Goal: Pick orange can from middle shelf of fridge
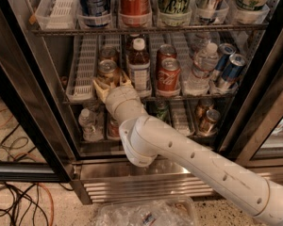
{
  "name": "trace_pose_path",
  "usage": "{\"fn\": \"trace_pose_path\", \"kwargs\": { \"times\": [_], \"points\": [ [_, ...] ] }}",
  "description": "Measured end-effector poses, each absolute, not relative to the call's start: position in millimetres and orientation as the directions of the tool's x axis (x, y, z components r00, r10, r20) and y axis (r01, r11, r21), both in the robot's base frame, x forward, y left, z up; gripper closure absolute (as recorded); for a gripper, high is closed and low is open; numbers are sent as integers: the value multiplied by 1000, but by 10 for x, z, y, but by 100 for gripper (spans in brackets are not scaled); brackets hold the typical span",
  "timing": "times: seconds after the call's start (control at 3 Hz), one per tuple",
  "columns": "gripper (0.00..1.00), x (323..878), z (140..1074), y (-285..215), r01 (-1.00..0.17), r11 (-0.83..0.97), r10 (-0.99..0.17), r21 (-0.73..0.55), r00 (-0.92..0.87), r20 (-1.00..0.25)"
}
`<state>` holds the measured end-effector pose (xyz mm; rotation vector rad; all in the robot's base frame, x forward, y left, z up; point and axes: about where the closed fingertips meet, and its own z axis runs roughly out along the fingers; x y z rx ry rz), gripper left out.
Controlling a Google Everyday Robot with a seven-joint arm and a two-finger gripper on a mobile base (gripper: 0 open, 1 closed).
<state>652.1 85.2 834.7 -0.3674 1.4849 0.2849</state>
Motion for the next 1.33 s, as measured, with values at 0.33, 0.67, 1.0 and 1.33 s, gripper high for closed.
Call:
{"fn": "trace_pose_path", "kwargs": {
  "times": [0.33, 0.67, 1.0, 1.33],
  "points": [
    [71, 6522, 8347, 853, -405, 912, -39, -64, 70, -997],
    [94, 6522, 8348, 853, -405, 912, -39, -64, 70, -997],
    [100, 6478, 8482, 860, -403, 913, -39, -65, 73, -997],
    [100, 6428, 8738, 864, -405, 911, -44, -79, 94, -995]
  ]
}}
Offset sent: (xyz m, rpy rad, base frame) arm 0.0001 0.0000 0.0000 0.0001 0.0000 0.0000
